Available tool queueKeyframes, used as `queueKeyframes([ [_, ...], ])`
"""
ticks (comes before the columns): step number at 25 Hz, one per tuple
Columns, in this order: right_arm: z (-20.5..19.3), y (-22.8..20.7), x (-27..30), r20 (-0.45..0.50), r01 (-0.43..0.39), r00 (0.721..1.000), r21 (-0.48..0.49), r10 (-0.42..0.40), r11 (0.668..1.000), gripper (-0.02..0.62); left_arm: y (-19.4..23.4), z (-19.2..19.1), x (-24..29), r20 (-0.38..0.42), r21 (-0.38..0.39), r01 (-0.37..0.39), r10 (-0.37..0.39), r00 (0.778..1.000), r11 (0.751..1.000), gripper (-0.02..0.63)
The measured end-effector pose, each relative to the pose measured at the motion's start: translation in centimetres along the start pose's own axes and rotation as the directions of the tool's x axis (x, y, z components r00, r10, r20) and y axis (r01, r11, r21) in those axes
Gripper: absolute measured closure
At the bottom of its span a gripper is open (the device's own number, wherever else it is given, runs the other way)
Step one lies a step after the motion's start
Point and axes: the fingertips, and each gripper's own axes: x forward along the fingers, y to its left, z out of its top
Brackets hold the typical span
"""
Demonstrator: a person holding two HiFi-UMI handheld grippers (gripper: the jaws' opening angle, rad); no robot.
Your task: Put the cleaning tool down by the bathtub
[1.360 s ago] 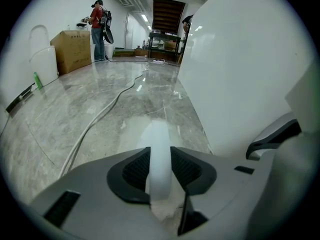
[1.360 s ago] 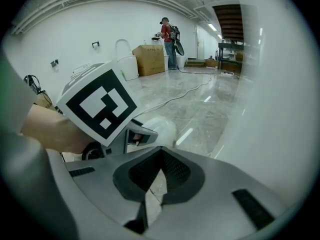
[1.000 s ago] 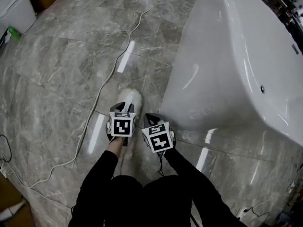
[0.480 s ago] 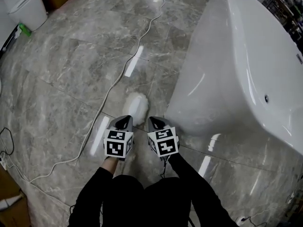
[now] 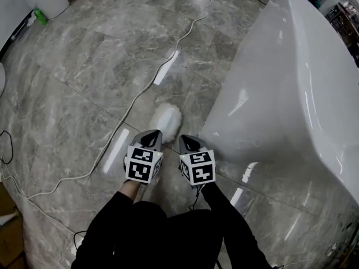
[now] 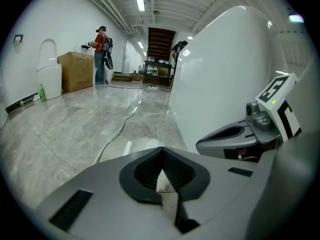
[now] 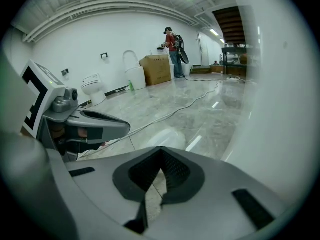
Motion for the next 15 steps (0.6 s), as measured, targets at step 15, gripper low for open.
queueKeyframes([
  [15,-0.27,0.46,-0.04,-0.012,0.009,1.0,-0.019,-0.01,1.0,0.595,0.26,-0.98,-0.41,-0.014,0.004,0.002,-0.002,1.0,1.0,0.598],
])
